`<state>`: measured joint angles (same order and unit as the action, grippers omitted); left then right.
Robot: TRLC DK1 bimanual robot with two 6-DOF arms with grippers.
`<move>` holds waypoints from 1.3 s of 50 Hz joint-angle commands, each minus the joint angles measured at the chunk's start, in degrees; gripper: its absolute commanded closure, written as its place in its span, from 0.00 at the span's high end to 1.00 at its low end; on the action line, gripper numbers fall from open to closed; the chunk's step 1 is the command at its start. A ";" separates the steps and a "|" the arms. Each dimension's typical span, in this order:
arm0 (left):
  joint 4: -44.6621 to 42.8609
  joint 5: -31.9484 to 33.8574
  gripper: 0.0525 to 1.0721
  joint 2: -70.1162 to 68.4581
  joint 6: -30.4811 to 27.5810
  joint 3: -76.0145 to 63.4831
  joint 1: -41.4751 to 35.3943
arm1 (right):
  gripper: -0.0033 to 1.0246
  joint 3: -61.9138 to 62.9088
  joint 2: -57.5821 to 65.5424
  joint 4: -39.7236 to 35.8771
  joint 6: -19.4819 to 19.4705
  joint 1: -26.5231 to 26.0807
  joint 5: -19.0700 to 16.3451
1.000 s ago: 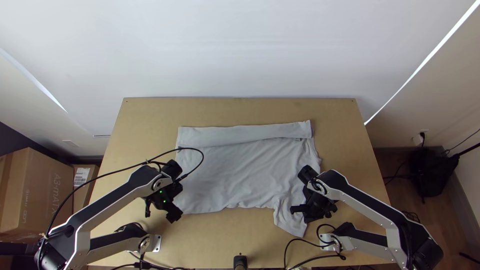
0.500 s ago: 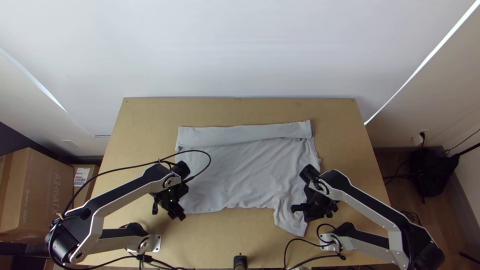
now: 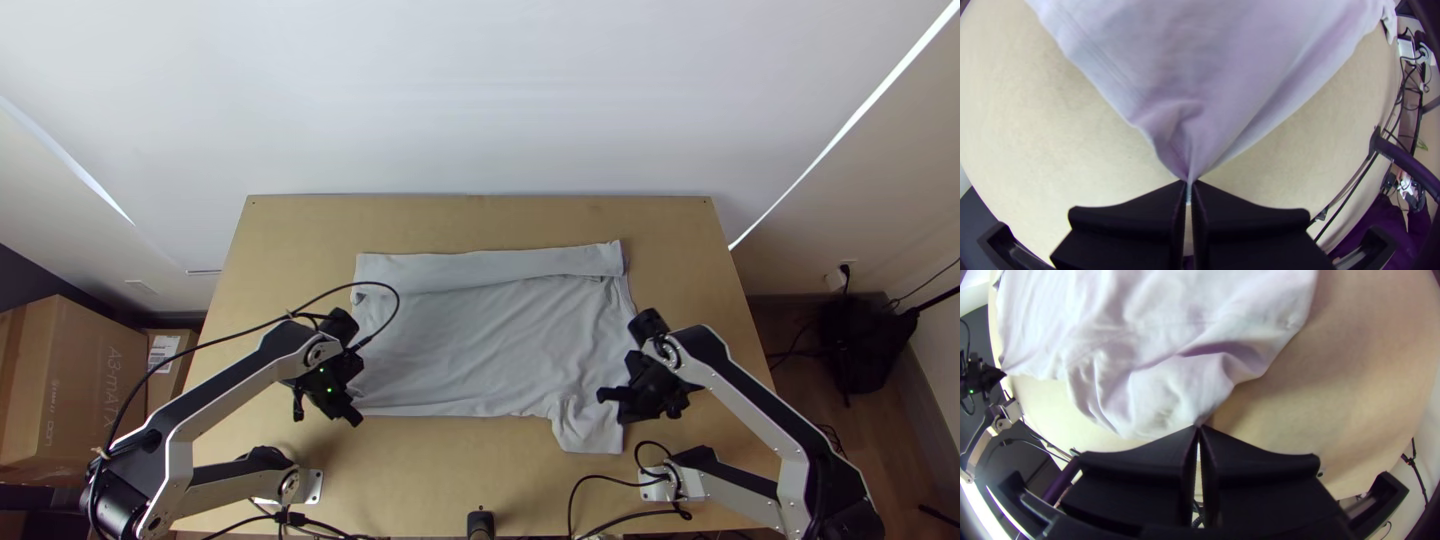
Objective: Fold the t-shirt
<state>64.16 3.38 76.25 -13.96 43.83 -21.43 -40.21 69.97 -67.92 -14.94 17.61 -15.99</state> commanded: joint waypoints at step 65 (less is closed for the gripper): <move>2.20 0.05 0.03 10.15 -3.36 29.82 11.94 | 0.03 -39.60 17.92 1.48 6.06 -12.77 3.51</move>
<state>66.48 3.40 83.53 -17.54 70.24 -10.24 -75.90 84.33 -67.11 -7.51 4.75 -12.08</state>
